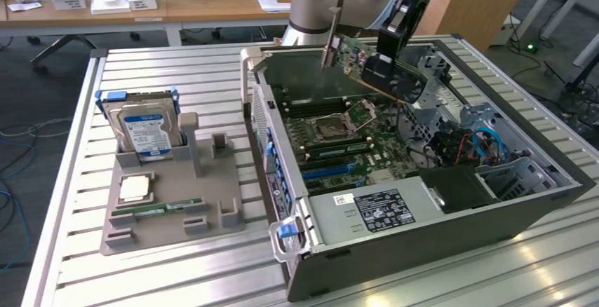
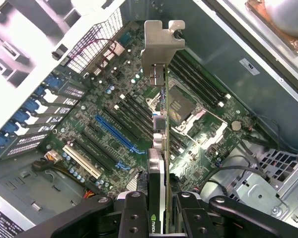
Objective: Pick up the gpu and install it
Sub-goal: 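Insert the gpu into the slot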
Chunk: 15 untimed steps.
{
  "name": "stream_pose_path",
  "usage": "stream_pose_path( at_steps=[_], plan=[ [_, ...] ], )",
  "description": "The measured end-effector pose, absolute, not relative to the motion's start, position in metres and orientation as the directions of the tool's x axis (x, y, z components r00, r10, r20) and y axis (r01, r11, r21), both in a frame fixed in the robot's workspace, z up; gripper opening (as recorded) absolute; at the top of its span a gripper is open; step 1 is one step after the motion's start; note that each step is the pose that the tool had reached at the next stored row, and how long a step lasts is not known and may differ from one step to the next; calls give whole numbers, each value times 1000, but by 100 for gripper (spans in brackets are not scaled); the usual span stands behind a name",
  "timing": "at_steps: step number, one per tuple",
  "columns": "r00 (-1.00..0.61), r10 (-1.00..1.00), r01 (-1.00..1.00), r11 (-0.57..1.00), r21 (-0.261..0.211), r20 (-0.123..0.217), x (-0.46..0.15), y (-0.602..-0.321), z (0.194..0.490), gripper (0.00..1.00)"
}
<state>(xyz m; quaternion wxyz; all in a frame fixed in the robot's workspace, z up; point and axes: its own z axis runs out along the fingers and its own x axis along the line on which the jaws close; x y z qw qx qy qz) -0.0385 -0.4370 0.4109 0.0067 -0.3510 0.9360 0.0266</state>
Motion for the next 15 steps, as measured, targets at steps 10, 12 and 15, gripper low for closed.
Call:
stream_pose_path(
  at_steps=[10,12,15],
  plan=[
    [-648,-761,-761,647,44,-30,-38,-437,410,27],
    [-627,-778,-779,626,44,-30,-38,-437,410,27],
    [-594,-804,-804,592,44,-30,-38,-437,410,27]
  ],
)
